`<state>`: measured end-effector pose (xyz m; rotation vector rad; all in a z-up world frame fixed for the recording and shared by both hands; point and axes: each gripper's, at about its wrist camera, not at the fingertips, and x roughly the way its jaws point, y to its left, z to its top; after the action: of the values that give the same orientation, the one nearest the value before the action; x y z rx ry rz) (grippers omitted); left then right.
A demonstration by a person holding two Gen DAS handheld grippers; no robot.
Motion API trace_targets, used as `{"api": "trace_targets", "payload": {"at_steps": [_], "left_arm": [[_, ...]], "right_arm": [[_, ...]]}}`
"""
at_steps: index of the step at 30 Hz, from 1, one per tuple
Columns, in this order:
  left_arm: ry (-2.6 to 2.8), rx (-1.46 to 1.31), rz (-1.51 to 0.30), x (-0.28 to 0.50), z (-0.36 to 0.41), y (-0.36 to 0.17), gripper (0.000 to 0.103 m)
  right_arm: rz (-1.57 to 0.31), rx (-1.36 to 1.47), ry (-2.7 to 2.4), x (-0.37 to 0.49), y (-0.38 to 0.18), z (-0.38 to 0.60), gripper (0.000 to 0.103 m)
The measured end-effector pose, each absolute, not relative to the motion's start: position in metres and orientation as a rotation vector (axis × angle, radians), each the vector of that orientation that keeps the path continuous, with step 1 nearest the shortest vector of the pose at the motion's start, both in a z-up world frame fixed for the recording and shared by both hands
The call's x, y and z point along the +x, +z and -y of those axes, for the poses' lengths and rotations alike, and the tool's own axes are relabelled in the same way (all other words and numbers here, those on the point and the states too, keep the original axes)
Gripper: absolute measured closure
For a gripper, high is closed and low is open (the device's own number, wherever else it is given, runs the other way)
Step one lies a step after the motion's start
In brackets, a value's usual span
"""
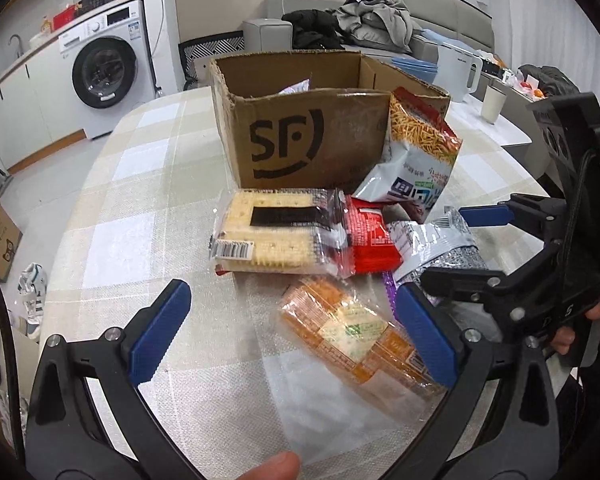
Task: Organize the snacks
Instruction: 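Move the left gripper to the orange pastry pack while the right gripper approaches the white-purple bag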
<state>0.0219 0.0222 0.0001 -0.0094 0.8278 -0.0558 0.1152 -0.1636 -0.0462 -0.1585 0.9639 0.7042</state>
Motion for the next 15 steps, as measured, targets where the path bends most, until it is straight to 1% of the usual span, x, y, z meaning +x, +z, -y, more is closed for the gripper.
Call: {"api": "trace_targets", "payload": {"at_steps": [5,12,15], "left_arm": [[-0.061,-0.007,-0.852,0.024,-0.022,-0.006,0.001],[-0.088,-0.015,-0.876,0.026,-0.021,-0.011,0.001],[-0.095,-0.012,-0.889,0.027,-0.019,-0.015,0.001]], "right_arm": [[-0.946,-0.283,0.667,0.107,-0.047,0.151,0.001],[-0.977,-0.344,0.652,0.115,-0.042,0.176,0.001],[-0.977,-0.319,0.645,0.115,-0.037,0.185,0.001]]}}
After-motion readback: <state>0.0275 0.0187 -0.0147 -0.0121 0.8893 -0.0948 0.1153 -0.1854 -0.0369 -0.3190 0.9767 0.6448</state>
